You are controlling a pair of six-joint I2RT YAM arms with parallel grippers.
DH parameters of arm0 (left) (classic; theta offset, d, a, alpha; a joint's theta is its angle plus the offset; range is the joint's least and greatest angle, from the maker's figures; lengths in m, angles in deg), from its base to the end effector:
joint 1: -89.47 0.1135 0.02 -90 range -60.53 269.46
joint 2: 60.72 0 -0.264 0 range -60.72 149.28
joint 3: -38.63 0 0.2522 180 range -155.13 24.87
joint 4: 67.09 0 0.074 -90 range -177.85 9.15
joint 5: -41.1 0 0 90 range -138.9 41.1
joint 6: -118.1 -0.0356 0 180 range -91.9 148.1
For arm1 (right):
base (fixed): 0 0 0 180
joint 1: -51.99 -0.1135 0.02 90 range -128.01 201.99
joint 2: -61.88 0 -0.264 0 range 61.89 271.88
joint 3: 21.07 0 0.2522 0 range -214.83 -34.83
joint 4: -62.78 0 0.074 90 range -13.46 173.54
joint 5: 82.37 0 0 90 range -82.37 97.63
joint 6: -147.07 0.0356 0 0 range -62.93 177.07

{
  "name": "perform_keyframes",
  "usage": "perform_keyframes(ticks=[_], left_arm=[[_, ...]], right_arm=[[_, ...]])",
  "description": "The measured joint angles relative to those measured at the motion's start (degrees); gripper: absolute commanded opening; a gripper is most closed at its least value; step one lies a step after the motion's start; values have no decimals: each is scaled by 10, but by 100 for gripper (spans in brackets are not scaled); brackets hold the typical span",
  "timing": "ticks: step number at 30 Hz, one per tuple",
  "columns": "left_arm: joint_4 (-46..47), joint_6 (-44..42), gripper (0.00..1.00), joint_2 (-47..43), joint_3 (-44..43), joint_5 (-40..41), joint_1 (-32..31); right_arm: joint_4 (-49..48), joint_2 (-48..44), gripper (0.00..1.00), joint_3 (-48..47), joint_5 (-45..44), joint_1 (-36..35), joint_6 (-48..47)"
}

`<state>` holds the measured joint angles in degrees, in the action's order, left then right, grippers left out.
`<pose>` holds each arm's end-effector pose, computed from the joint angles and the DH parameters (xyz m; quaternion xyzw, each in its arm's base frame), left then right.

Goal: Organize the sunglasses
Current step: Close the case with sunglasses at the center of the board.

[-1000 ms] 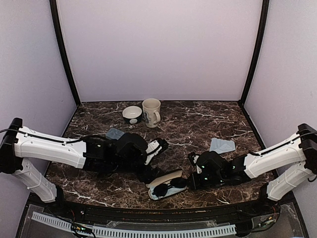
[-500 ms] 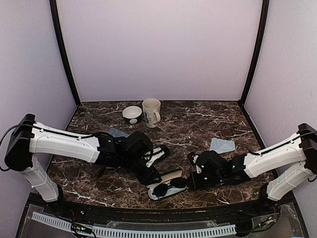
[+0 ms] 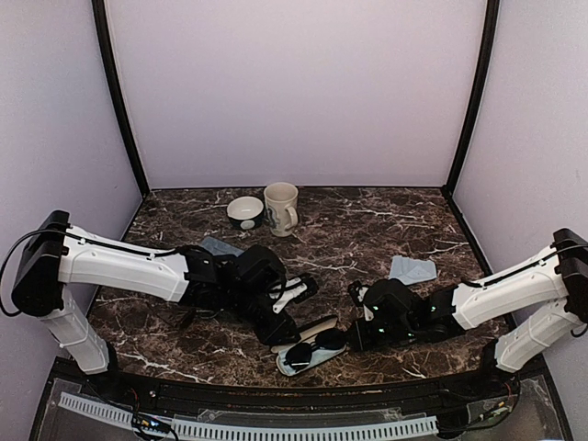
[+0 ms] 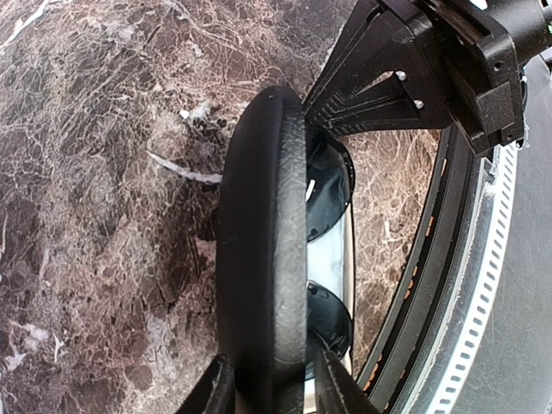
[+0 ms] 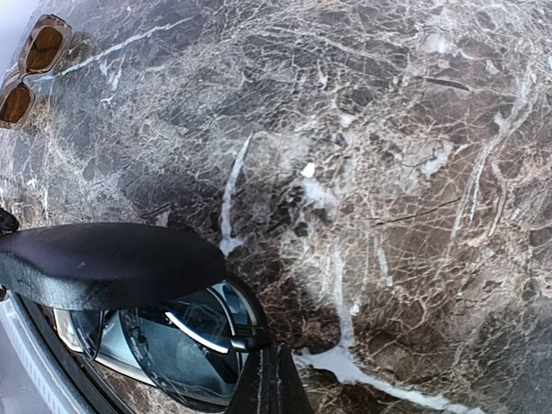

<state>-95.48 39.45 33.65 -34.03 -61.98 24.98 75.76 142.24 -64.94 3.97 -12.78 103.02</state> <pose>0.1409 -0.3141 0.2001 0.4525 0.8179 -0.2928 0.2016 0.1085 0.2249 0.1405 -0.1424 0.9268 0.2678 0.2214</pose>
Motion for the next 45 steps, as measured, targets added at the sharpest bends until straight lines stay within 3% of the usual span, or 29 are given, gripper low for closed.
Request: perform_keyframes(ticks=[33,45], left_arm=[[-3,9,32,10,-5,24,-5],[-5,4,33,12,-11,44,-18]], right_arm=[[20,-7,6,-19,-16,-30,-11],[24,-42,16,-16,-27,-30,2]])
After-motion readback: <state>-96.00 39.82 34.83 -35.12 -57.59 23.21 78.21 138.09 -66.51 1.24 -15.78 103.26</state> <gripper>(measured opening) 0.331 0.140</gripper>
